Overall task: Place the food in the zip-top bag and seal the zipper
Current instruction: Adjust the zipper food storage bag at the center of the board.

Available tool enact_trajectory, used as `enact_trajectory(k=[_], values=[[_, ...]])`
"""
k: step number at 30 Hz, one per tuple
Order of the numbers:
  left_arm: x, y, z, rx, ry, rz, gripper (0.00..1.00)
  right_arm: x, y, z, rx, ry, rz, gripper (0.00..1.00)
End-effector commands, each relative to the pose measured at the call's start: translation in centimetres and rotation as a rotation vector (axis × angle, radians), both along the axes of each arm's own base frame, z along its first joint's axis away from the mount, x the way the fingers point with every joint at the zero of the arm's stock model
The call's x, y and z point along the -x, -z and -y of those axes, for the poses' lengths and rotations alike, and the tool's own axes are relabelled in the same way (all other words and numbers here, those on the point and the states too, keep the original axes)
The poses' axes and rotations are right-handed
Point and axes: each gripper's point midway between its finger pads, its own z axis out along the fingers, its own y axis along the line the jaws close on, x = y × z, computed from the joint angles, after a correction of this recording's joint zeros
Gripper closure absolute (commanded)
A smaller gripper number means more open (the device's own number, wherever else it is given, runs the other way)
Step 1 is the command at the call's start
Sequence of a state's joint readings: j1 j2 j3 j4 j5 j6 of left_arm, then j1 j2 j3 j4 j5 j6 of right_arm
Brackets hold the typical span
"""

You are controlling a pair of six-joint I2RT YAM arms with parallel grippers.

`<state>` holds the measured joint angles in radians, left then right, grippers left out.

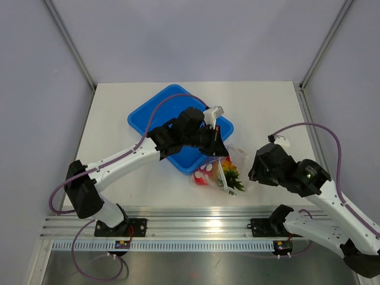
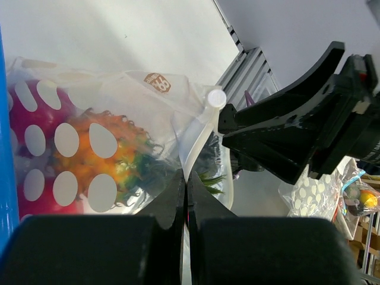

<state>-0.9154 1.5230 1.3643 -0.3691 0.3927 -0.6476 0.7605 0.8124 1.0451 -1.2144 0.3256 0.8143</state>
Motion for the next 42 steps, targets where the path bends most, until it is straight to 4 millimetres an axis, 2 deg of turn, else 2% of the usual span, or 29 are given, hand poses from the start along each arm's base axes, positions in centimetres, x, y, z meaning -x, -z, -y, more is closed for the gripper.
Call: enact_trajectory(k=[1,4,13,18,21,27,30,31,34,39,42], values=[[-0.5,-1.2,0.2,0.04,0.002,0.037,1.0,0.0,-0.1,-1.1,-0.071,0.006,0.007,0.46],[-0.5,-1.2,0.2,0.041,0.003,0.039,1.0,0.2,-0.7,-0.9,-0.097,0.006,0.025,0.41],[-0.9,-1.4,0.3,0.044,-0.004,0.04,1.0,1.1,-2.8,-0.8,-0.163,-0.015,0.064,0.4],[-1.0,-1.4,0.4,0.043,-0.007,0.035,1.0,1.3,-1.5,-1.6,-0.16,-0.046,0.016,0.41],[-1.1,-1.4,0.4,0.044,-0.009,0.037,1.0,1.4,0.5,-1.4,-0.116,-0.023,-0.033,0.41],[-1.4,-1.5,0.3,0.041,-0.019,0.038,1.0,1.4,1.7,-1.1,-0.113,0.017,-0.049,0.45],[-1.6,-1.6,0.3,0.045,-0.024,0.035,1.0,1.6,2.3,-1.0,-0.122,0.025,-0.052,0.6],[-1.6,-1.7,0.3,0.048,-0.025,0.039,1.0,1.6,2.2,-1.0,-0.129,0.028,-0.049,0.77],[-1.6,-1.8,0.4,0.052,-0.022,0.038,1.0,1.1,0.4,-1.2,-0.171,0.03,0.01,1.0],[-1.6,-2.3,0.9,0.078,-0.019,0.023,1.0,-0.7,-4.8,-1.9,-0.199,-0.003,0.133,1.0],[-1.4,-2.8,1.3,0.095,-0.012,0.026,1.0,-2.0,-6.2,-2.8,-0.18,-0.033,0.158,1.0]])
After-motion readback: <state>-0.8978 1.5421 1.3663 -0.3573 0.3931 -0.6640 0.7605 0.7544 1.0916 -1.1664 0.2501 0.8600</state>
